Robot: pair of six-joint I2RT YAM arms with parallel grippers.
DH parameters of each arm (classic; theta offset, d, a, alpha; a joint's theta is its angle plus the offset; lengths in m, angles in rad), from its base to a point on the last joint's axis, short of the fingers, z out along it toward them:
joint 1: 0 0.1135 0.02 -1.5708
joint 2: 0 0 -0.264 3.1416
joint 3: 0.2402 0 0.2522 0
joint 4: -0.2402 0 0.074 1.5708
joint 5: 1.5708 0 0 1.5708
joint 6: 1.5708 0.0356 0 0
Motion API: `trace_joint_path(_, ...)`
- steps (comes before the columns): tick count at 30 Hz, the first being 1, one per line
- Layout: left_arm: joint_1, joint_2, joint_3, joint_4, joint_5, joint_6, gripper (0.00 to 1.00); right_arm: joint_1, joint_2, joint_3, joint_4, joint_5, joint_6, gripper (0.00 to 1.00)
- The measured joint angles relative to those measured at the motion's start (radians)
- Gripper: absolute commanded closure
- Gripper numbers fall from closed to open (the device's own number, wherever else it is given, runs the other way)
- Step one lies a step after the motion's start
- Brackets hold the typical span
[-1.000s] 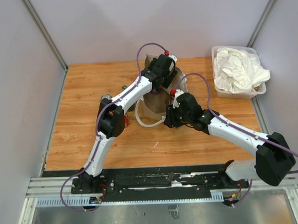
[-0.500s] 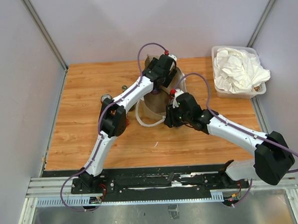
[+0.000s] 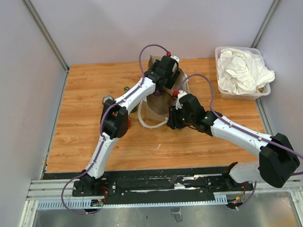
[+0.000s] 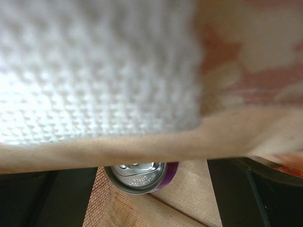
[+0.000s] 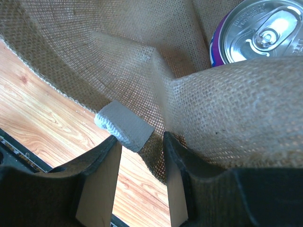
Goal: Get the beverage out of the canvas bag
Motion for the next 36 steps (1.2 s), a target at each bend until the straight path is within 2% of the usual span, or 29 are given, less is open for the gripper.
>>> trace_joint_path(15,0.006,0.029,0.000,-0.013,-0.002,-0.035,0.09,0.000,0.000,0.000,0.000,0.003,0.000,0.59)
trace_joint_path(22,0.013,0.030,0.000,-0.019,0.015,-0.036,0.18,0.000,0.001,0.000,0.001,0.003,0.000,0.59)
trace_joint_path(27,0.017,0.030,-0.009,-0.019,0.019,-0.035,0.36,0.000,0.002,0.000,0.002,0.003,0.000,0.58)
trace_joint_path(29,0.020,0.029,-0.014,-0.018,0.025,-0.037,0.35,0.000,0.002,0.000,0.002,0.003,0.000,0.58)
trace_joint_path(31,0.020,0.026,-0.022,-0.013,0.026,-0.040,0.28,0.000,0.002,0.000,0.003,0.003,0.000,0.58)
trace_joint_path(36,0.021,-0.001,-0.078,0.026,0.027,-0.047,0.20,0.000,0.002,0.000,0.003,0.002,0.000,0.58)
